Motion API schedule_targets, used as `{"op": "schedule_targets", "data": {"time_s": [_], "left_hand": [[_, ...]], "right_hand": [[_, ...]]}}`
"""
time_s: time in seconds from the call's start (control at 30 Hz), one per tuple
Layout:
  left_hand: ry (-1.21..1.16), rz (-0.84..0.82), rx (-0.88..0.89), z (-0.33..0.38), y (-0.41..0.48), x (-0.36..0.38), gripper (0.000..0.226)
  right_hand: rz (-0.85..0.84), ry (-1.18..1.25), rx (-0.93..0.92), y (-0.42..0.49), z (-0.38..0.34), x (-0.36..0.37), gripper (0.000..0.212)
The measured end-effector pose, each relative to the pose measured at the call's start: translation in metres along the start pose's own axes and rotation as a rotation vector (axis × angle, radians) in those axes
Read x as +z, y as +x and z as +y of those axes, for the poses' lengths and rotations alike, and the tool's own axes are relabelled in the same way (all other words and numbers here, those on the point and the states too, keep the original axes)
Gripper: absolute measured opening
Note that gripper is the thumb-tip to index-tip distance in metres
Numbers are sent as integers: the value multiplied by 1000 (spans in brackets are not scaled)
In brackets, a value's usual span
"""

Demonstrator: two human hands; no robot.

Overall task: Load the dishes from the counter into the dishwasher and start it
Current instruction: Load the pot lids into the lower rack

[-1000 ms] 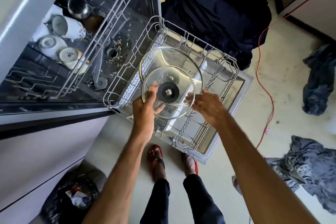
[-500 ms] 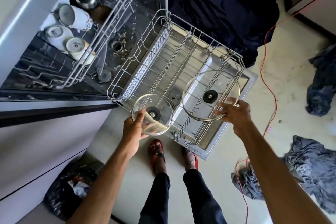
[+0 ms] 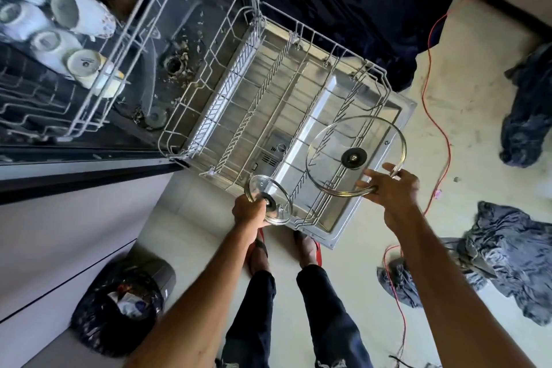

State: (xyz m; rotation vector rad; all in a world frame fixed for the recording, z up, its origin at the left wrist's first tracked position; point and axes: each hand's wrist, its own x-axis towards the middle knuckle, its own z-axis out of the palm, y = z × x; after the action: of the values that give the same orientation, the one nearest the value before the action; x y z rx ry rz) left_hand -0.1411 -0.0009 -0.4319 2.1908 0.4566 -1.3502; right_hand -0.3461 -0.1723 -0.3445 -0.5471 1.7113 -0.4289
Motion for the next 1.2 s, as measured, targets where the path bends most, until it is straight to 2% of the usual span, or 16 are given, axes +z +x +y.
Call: {"op": "schedule_targets", "data": {"time_s": [0.17,0.27,0.4,0.5,0.67,0.8,1.03,1.2], "left_hand": [[85,141,-27,-14,18,15,49],[45,153,-75,-9,6,19,41],[-8,117,-63,-6,-4,32,37],[55,178,-34,-7,-6,44,37],[75,203,-81,-6,-4,49,40],[39,176,-93,6,-9,49,32],[304,230,116,-16,33,63,45],[388,231,91,7,8,60,38]], "right_hand": [[11,-46,0,6,3,-1,33],[12,-38,4,5,5,-1,42],[-5,-3,2,1,3,-3,33],[-36,30,-9,-1,2,-4,28],[-14,-8,1,6,2,-1,32],[-23,-21,5,12,2,1,36],[-27,-37,11,18,-4,3,44],[-36,-34,9,21,-6,5,42]]}}
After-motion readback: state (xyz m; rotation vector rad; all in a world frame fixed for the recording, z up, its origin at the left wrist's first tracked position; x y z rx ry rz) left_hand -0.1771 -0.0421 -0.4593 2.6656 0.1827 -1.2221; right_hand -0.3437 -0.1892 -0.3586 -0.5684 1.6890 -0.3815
